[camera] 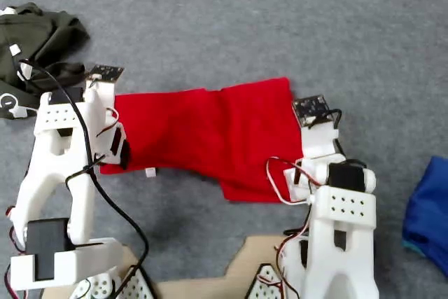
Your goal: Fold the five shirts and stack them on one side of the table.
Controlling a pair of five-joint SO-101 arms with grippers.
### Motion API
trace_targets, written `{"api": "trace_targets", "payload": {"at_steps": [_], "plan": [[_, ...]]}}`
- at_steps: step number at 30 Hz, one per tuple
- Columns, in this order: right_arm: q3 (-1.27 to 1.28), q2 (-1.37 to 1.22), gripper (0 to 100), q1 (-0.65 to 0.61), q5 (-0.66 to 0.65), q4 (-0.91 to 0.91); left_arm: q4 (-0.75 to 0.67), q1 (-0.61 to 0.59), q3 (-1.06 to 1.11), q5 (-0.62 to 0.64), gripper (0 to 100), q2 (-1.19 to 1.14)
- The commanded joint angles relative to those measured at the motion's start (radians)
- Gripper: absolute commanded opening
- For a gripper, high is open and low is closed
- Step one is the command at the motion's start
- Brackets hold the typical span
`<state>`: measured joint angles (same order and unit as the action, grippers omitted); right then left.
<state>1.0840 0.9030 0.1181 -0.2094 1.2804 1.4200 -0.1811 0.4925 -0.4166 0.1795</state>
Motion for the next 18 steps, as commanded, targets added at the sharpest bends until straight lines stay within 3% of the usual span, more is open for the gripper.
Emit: {"api": "trace_targets", "payload": {"at_steps": [1, 7, 10, 13, 15, 18], "plan": [[-0.130, 0.024, 14.1, 0.016, -0.006, 0.064, 0.063, -0.029, -0.101, -0.005, 26, 0.042], [-0.344, 0.018, 13.9, 0.015, 0.003, 0.095, 0.166, -0.075, -0.356, -0.005, 25, 0.041], [-0.406, 0.013, 13.6, 0.010, 0.003, 0.038, 0.181, -0.068, -0.457, 0.003, 25, 0.035], [-0.420, -0.047, 6.1, 0.008, 0.025, -0.081, 0.157, 0.000, -0.470, 0.069, 24, 0.033], [-0.418, -0.131, 0.1, -0.024, 0.020, -0.146, 0.110, 0.063, -0.437, 0.137, 19, 0.033], [-0.438, -0.274, 1.3, -0.076, 0.080, -0.222, -0.028, 0.127, -0.361, 0.193, 6, 0.033]]}}
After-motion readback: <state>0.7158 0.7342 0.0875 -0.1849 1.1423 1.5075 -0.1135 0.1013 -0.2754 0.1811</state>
